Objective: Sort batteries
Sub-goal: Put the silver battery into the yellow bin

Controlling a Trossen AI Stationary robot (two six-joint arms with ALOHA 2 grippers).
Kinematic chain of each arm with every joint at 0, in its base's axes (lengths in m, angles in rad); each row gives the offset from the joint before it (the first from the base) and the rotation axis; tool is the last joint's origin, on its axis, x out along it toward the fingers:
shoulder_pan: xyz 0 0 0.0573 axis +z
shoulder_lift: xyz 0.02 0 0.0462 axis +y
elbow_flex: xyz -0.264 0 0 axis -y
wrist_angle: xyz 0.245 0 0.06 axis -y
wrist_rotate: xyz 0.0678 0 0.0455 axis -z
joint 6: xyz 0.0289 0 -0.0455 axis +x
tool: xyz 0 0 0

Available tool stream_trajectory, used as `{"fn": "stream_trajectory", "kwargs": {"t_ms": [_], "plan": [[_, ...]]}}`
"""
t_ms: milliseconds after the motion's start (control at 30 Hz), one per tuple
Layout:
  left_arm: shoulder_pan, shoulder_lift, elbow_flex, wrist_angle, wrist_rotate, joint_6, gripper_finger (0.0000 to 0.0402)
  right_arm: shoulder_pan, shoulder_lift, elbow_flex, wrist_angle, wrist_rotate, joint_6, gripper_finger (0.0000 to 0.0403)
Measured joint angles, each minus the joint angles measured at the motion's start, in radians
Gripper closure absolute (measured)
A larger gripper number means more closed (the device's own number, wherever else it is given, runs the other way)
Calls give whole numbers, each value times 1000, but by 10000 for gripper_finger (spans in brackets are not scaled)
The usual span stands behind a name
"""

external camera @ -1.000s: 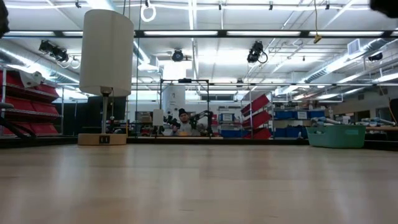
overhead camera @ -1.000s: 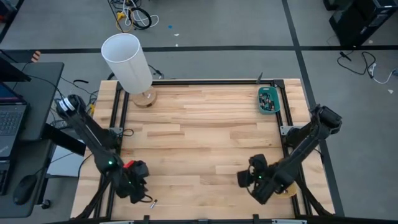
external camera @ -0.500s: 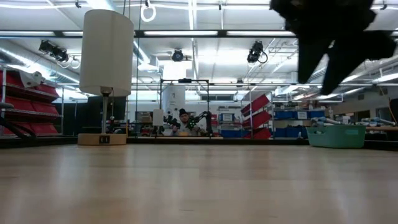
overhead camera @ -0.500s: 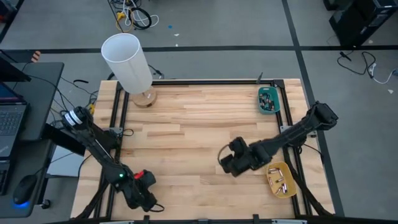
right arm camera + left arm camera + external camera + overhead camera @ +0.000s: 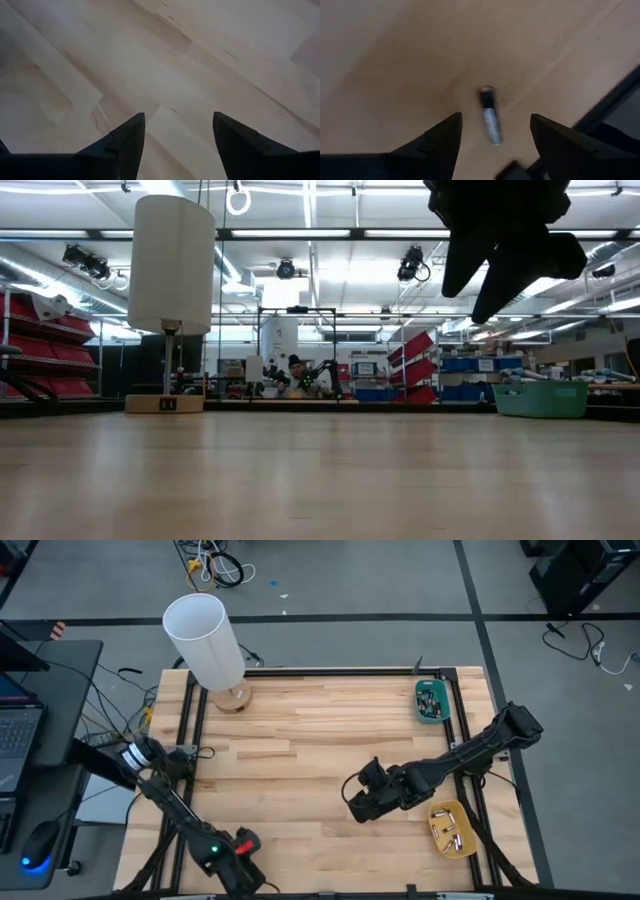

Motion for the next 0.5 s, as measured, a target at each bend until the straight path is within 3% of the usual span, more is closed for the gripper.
{"fn": "stream_trajectory", "kwargs": {"t_ms": [267, 500], "plan": [[0, 78, 63, -33, -4, 1, 171, 0, 0, 0, 50, 2, -50, 186], [14, 94, 65, -127, -24, 7, 279, 1, 0, 0, 59, 3, -73, 199]]}}
